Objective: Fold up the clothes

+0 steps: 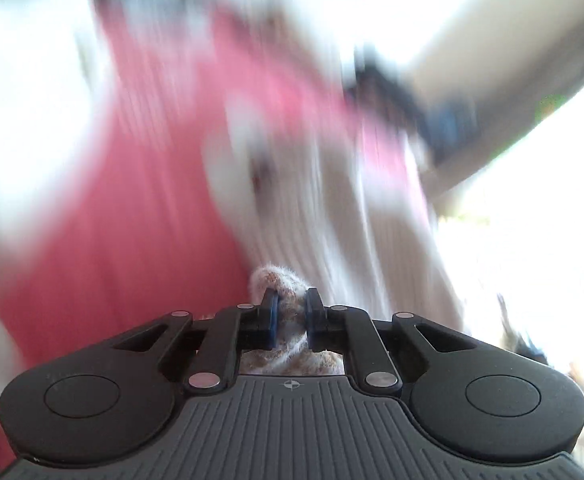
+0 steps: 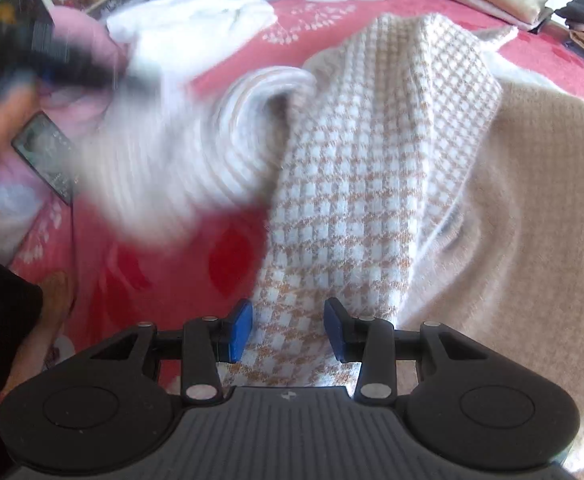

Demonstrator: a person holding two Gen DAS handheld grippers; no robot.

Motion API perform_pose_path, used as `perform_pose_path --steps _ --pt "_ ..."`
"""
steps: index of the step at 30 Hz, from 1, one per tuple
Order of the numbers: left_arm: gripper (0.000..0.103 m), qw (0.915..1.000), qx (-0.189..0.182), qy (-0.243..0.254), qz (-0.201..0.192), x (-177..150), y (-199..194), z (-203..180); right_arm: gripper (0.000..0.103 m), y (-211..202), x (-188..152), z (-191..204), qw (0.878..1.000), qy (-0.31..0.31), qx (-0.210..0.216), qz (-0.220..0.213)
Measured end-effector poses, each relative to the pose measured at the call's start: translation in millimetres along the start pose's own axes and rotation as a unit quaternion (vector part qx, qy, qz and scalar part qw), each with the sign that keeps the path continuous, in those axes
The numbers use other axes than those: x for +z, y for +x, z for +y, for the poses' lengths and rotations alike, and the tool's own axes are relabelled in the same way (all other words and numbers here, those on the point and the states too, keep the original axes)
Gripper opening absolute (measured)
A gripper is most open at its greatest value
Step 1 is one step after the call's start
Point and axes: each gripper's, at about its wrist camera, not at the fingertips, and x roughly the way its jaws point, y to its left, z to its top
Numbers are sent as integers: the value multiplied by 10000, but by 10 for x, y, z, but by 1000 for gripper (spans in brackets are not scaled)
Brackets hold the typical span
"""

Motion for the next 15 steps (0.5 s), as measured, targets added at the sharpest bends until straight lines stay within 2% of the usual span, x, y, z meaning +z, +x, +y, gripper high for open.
perform_pose_path --steps 1,3,5,9,11,12,14,15 --pt "11 9983 225 73 -541 269 -156 33 42 -6 24 15 10000 4 32 -57" --pt "11 9862 741 118 -1474 739 -343 69 43 -19 97 71 9996 38 146 -242" --pt "11 9753 1089 -109 -1918 1117 -382 180 43 -42 184 120 9983 56 369 -455" --pt "11 9583 1910 -157 -2120 1510 -208 439 43 -63 414 281 9913 -86 879 -978" --pt "11 9507 2290 -87 -2089 1574 -96 523 43 -74 493 384 9870 -161 1083 -1180" --pt "11 9406 2600 58 -2181 1586 -48 543 44 -88 523 430 9845 -174 1206 -1258" --pt "0 9141 3249 385 -2395 1603 44 578 47 -110 546 493 9795 -112 1491 -1351" --pt "1 9013 3597 638 -2326 1602 111 606 53 -112 557 514 9776 -69 1594 -1371"
